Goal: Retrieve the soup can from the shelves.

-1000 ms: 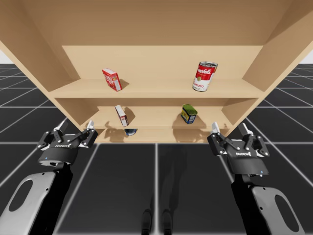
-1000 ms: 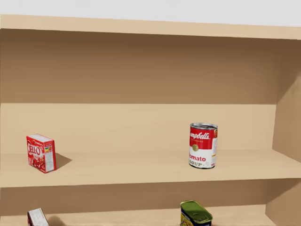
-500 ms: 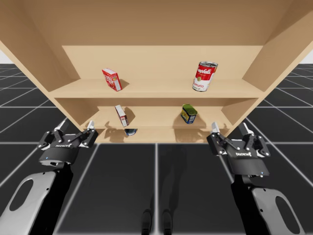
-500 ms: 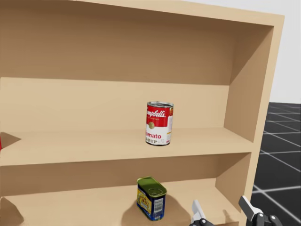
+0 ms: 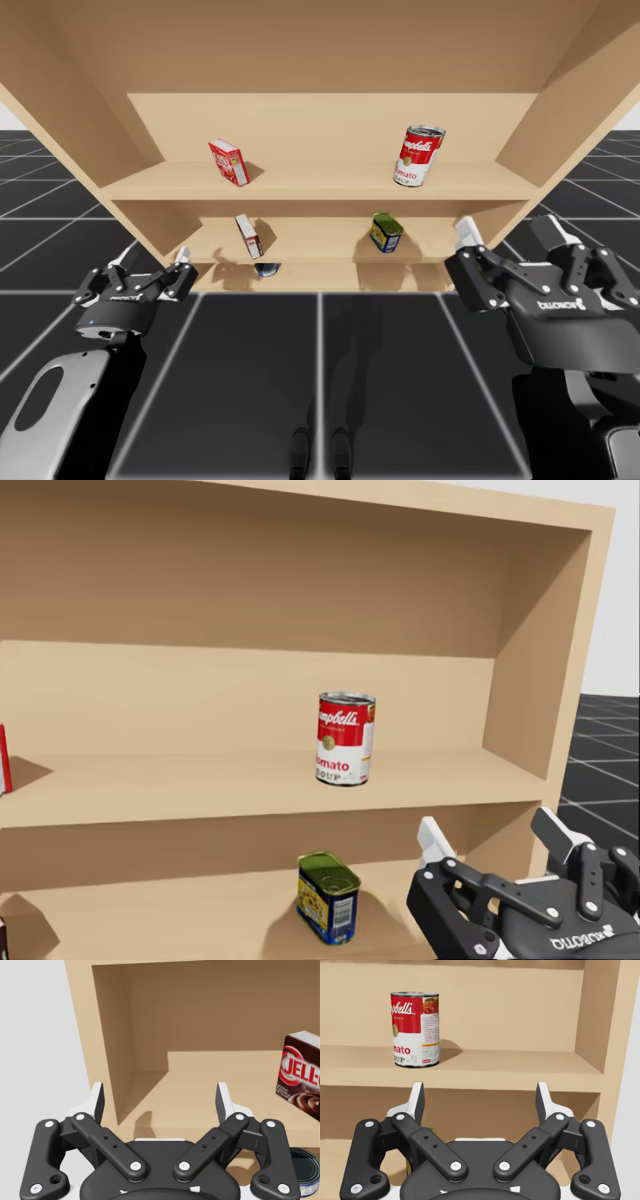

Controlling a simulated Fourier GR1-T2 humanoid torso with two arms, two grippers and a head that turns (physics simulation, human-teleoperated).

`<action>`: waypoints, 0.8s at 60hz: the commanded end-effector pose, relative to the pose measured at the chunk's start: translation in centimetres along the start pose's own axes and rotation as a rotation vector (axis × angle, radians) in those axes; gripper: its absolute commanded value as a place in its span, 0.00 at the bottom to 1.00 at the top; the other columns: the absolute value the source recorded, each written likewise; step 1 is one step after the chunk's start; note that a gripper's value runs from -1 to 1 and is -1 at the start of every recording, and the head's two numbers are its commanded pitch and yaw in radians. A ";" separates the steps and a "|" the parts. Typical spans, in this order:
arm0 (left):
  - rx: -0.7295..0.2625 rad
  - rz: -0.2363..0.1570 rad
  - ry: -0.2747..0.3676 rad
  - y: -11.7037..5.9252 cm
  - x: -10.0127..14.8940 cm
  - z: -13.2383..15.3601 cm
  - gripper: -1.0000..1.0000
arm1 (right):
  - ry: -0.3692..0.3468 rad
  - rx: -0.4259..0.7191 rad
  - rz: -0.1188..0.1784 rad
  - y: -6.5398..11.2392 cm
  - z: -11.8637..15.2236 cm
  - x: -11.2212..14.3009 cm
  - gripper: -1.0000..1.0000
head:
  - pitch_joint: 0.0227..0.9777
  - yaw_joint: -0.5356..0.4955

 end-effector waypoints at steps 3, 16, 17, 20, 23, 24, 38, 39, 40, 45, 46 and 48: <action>-0.001 -0.001 0.004 0.1 0.0 -0.1 0.00 | -0.019 0.056 0.026 1.3 -1.5 4.1 0.00 | 0.24 0.27; 0.001 -0.002 0.006 0.1 -0.1 -0.1 0.00 | 0.029 0.129 0.007 2.5 -4.4 5.1 0.00 | 0.24 0.26; 0.001 -0.002 0.006 0.1 -0.1 -0.1 0.00 | 0.037 0.141 -0.003 2.7 -4.7 5.1 0.00 | 0.24 0.26; 0.005 -0.004 0.007 0.2 -0.1 -0.1 0.00 | 0.054 0.160 -0.017 2.9 -5.2 5.0 0.00 | 0.24 0.26; 0.008 -0.004 0.009 0.2 -0.1 -0.1 0.00 | 0.080 0.191 -0.043 3.2 -6.0 4.8 0.00 | 0.24 0.26; 0.009 -0.004 0.009 0.2 -0.1 -0.1 0.00 | 0.092 0.206 -0.057 3.3 -6.3 4.8 0.00 | 0.24 0.26; 0.010 0.000 0.000 0.2 0.0 -0.1 0.00 | 0.153 0.218 -0.093 3.7 -9.1 4.4 0.00 | 0.24 0.26; 0.010 0.001 -0.002 0.2 0.0 0.0 0.00 | 0.155 0.214 -0.091 3.7 -9.2 4.4 0.00 | 0.24 0.26; 0.010 0.001 -0.002 0.2 0.0 0.0 0.00 | 0.159 0.211 -0.092 3.7 -9.5 4.3 0.00 | 0.24 0.26; 0.011 0.000 -0.003 0.3 0.0 -0.1 0.00 | 0.177 0.203 -0.086 3.8 -10.5 4.0 0.00 | 0.25 0.26; 0.011 0.001 -0.004 0.3 0.0 0.0 0.00 | 0.183 0.206 -0.089 3.8 -10.8 3.9 0.00 | 0.25 0.26; 0.012 0.003 -0.007 0.3 0.0 0.0 0.00 | 0.190 0.205 -0.083 3.8 -11.2 3.6 0.00 | 0.25 0.26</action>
